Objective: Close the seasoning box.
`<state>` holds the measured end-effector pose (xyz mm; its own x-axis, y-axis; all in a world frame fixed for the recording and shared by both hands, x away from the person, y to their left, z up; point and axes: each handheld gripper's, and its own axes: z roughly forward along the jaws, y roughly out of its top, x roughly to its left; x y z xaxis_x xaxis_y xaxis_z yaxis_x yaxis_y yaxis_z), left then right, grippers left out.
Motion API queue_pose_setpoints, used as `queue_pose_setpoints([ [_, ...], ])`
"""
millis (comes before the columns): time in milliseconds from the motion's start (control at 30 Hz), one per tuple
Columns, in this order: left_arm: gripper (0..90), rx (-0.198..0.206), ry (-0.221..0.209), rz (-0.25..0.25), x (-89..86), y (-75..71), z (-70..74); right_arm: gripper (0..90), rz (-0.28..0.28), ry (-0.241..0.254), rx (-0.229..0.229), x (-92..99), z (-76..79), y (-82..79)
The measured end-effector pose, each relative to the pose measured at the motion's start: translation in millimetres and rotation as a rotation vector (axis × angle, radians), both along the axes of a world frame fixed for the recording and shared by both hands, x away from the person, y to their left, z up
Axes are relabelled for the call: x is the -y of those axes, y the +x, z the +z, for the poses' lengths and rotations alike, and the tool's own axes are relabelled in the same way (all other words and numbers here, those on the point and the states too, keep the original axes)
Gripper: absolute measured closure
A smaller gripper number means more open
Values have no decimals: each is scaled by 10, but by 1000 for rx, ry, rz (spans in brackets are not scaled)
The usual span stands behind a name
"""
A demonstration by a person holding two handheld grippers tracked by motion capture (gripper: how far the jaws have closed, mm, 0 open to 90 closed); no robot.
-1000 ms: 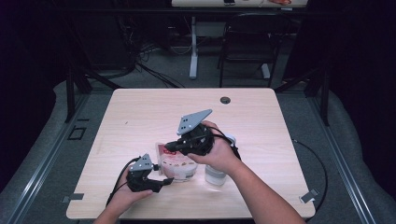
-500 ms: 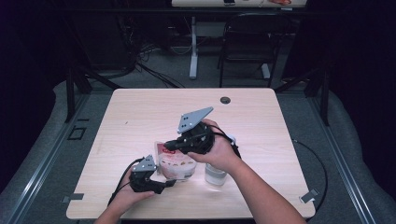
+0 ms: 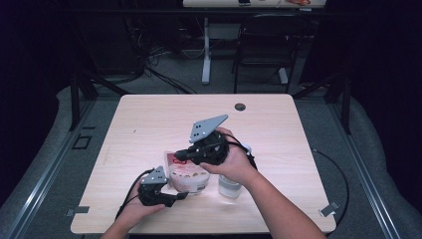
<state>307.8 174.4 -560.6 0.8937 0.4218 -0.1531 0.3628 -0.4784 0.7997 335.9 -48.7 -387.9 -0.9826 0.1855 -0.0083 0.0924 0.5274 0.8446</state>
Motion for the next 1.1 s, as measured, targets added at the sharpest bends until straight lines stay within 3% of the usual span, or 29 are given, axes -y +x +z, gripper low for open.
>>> queue_pose_setpoints([
  [467, 546, -5, 17, 9, -32, -2, 42, 900, 8, 16, -4, 13, -7, -1],
  [1100, 594, 2, 36, 21, -85, -1, 79, 896, 10, 5, 2, 17, -3, -27],
])
